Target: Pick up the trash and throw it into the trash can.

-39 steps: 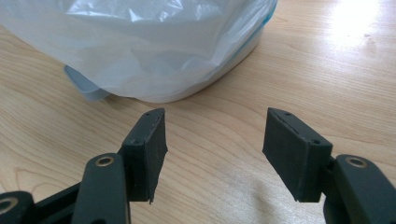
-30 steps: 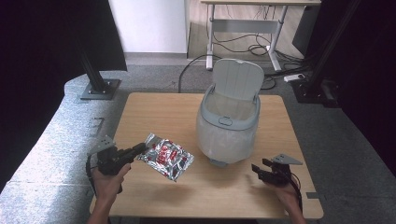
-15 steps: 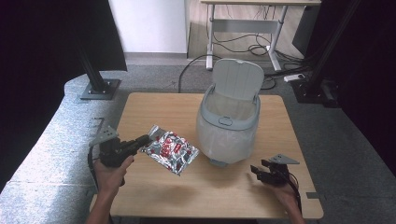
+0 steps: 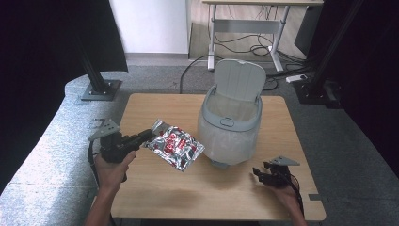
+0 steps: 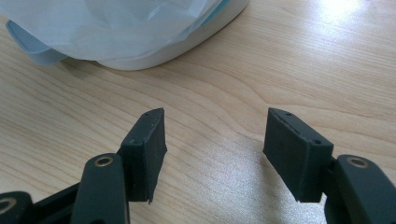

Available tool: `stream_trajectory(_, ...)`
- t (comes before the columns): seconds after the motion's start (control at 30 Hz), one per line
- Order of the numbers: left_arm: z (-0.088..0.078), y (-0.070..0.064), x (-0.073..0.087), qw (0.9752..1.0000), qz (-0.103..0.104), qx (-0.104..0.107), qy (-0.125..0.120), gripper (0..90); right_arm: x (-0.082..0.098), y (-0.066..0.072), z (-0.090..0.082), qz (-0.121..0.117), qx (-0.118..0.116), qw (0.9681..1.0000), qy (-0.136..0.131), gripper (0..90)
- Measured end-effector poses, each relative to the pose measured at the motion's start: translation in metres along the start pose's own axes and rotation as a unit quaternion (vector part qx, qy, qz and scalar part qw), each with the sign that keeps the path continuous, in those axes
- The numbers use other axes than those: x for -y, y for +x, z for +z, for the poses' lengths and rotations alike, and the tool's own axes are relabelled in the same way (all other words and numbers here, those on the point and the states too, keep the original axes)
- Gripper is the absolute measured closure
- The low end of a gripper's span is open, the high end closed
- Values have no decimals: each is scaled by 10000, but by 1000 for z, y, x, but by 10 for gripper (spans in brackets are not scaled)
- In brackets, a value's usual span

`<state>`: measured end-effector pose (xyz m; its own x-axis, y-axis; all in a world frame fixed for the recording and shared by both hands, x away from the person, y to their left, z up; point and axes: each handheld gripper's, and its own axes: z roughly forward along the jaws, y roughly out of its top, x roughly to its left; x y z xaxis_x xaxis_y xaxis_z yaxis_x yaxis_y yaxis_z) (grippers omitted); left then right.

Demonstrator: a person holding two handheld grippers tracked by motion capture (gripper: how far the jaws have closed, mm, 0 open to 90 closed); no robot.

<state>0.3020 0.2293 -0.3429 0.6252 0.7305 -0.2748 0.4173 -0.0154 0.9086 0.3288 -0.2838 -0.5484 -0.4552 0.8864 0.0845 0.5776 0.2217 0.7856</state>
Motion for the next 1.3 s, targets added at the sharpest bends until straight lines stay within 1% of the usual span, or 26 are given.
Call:
stream_trajectory(0.27, 2, -5, -7, 10000, 97, 6, 18, 900, 1, 0, 2, -35, 51, 10000, 66, 378)
stream_trajectory(0.57, 3, -8, -13, 9999, 149, 23, 4, 900, 1, 0, 3, -17, 59, 9999, 84, 378)
stream_trajectory(0.7, 4, -11, -18, 9999, 143, 72, -27, 900, 1, -1, 3, 4, 62, 9999, 109, 378)
stream_trajectory(1.03, 6, -17, -31, 9997, 203, 127, -45, 900, 1, -1, 4, 31, 83, 9998, 151, 378)
stream_trajectory(1.3, 8, -20, -40, 9996, 254, 138, -58, 900, 1, -1, 4, 37, 97, 9998, 161, 378)
